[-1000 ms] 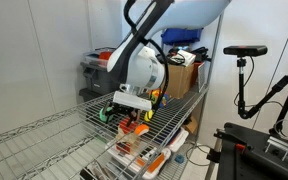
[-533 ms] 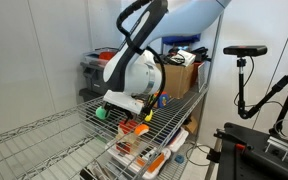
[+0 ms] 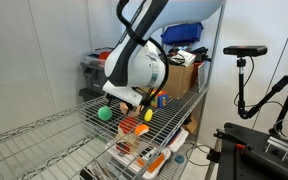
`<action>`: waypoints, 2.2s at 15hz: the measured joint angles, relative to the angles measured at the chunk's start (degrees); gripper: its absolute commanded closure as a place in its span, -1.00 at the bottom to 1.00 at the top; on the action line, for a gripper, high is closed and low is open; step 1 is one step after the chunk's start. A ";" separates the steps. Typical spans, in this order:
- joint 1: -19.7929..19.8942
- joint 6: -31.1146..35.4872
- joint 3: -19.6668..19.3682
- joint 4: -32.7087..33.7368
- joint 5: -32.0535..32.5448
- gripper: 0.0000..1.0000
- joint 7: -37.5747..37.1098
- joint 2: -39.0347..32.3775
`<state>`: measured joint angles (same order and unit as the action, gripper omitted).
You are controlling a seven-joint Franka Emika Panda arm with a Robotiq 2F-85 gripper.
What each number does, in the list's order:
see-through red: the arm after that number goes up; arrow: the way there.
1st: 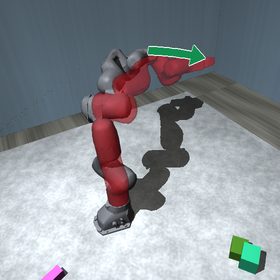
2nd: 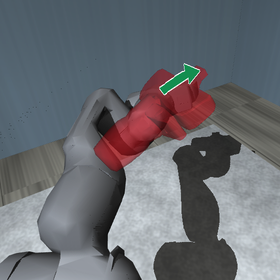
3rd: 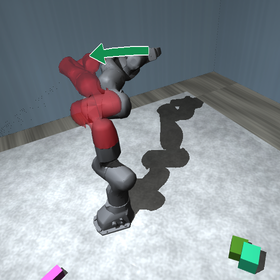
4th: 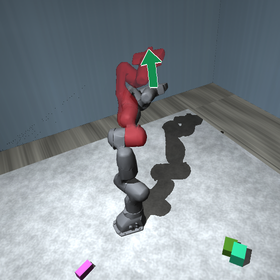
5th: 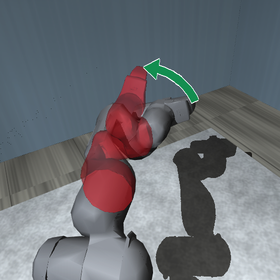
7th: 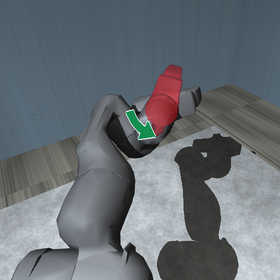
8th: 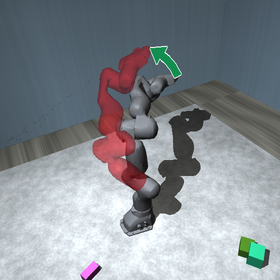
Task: Move the green object to the right
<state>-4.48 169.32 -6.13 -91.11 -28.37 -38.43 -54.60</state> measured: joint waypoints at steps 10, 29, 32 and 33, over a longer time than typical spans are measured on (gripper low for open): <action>-1.87 -10.25 -2.99 9.37 7.06 -1.00 -4.90 -1.25; 3.05 -53.36 -1.23 52.14 15.68 -1.00 -12.71 -21.92; 2.92 -53.19 -0.80 57.04 16.62 -1.00 -12.71 -25.52; 2.89 -53.18 -0.61 58.14 17.26 -1.00 -12.74 -26.23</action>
<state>-1.59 116.13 -6.74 -32.97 -11.11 -51.17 -80.84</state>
